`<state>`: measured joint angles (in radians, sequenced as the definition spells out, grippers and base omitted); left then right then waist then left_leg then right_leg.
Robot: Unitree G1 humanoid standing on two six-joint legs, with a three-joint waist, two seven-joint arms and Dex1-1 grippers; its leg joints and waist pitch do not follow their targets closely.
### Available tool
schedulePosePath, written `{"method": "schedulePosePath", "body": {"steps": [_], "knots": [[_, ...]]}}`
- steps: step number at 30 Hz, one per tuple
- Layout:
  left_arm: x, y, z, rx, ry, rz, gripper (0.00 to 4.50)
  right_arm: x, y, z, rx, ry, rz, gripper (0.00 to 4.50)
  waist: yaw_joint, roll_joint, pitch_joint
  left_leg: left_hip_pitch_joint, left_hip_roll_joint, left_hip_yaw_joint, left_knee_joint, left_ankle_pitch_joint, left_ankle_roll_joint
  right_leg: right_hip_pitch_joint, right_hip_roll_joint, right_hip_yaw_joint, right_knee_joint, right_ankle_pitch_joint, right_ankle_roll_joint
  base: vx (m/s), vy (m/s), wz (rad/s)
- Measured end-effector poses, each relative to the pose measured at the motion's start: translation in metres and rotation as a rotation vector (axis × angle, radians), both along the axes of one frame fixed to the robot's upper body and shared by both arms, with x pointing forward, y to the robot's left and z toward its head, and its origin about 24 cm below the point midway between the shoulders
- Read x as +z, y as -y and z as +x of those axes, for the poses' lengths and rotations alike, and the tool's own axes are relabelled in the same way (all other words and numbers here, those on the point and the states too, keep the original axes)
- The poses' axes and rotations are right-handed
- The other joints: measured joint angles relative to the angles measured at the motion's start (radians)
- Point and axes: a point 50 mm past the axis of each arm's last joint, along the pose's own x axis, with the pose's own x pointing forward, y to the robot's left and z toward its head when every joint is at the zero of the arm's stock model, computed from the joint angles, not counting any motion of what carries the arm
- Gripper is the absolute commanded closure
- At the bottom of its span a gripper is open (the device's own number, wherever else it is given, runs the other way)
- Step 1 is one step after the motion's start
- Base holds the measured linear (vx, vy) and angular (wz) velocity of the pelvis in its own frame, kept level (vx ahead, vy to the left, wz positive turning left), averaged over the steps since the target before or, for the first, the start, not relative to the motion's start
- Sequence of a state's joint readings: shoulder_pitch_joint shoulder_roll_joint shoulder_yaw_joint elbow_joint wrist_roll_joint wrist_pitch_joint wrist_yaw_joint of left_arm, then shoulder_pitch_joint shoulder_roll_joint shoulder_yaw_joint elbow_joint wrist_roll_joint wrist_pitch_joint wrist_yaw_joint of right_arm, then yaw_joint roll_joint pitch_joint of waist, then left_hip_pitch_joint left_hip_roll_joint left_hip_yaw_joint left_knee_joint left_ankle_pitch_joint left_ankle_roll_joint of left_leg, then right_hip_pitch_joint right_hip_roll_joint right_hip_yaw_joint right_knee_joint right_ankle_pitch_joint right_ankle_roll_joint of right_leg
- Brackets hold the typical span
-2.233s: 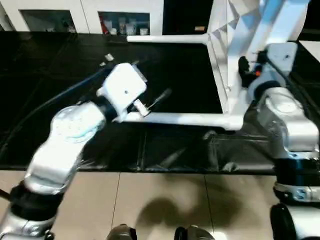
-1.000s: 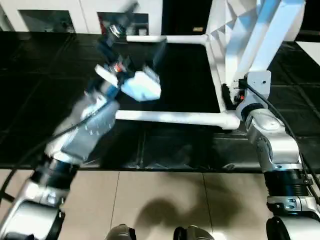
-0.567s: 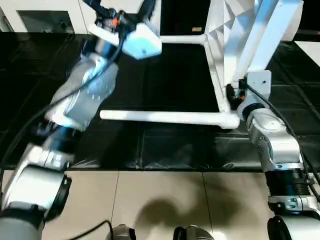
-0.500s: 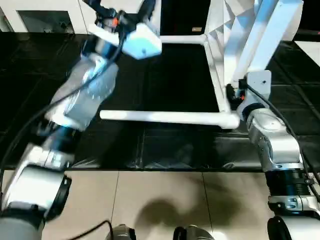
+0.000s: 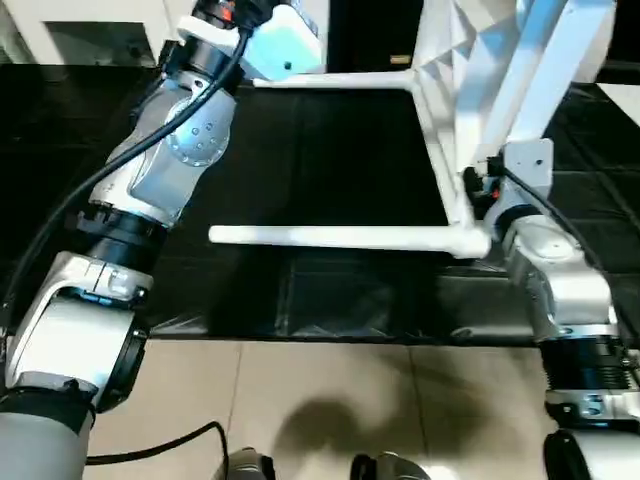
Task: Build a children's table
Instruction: Flip table
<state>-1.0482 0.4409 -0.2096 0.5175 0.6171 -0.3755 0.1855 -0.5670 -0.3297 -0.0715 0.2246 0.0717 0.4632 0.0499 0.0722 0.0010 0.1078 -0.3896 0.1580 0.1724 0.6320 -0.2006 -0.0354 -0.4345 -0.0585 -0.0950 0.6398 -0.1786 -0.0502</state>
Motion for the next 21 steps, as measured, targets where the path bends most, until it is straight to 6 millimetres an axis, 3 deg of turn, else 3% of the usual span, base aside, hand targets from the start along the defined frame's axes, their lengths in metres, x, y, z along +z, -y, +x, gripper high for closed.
{"method": "schedulePosePath", "body": {"steps": [4, 9, 13, 15, 21], "knots": [[0.005, -0.002, 0.003, -0.013, -0.055, -0.015, 1.77, 0.015, 0.009, 0.003, 0.014, 0.005, -0.058, 2.63, 0.013, 0.013, -0.001, 0.000, -0.001, 0.000, 0.000, 0.001, 0.001, 0.000, -0.001, 0.000, 0.000, 0.000, 0.000, 0.000, 0.000, 0.00], [0.010, -0.001, 0.004, -0.095, -0.203, -0.077, 1.87, 0.054, 0.036, 0.010, 0.043, 0.021, -0.205, 2.63, 0.030, 0.028, -0.005, 0.000, -0.002, 0.001, -0.002, 0.003, 0.005, -0.001, -0.002, 0.000, 0.001, -0.001, 0.001, 0.000, 0.000, 0.00], [0.015, 0.001, 0.002, -0.154, -0.282, -0.119, 2.07, 0.095, 0.059, 0.012, 0.049, 0.039, -0.331, 2.62, 0.047, 0.028, -0.005, 0.000, -0.002, 0.001, -0.002, 0.004, 0.006, 0.001, -0.002, -0.001, 0.001, -0.003, 0.006, 0.000, 0.000, 0.00], [0.014, 0.000, 0.003, -0.166, -0.320, -0.146, 2.15, 0.112, 0.064, 0.014, 0.055, 0.040, -0.387, 2.62, 0.046, 0.026, -0.006, 0.000, -0.002, 0.001, 0.000, 0.004, 0.006, 0.002, -0.003, -0.001, 0.001, -0.004, 0.007, 0.000, 0.000, 0.00], [0.013, -0.002, 0.001, -0.208, -0.430, -0.200, 2.34, 0.138, 0.071, 0.022, 0.084, 0.026, -0.485, 2.62, 0.038, 0.018, -0.007, 0.003, -0.002, 0.003, 0.002, 0.005, 0.008, 0.007, -0.005, -0.001, 0.001, -0.005, 0.009, 0.000, 0.000, 0.00]]}}
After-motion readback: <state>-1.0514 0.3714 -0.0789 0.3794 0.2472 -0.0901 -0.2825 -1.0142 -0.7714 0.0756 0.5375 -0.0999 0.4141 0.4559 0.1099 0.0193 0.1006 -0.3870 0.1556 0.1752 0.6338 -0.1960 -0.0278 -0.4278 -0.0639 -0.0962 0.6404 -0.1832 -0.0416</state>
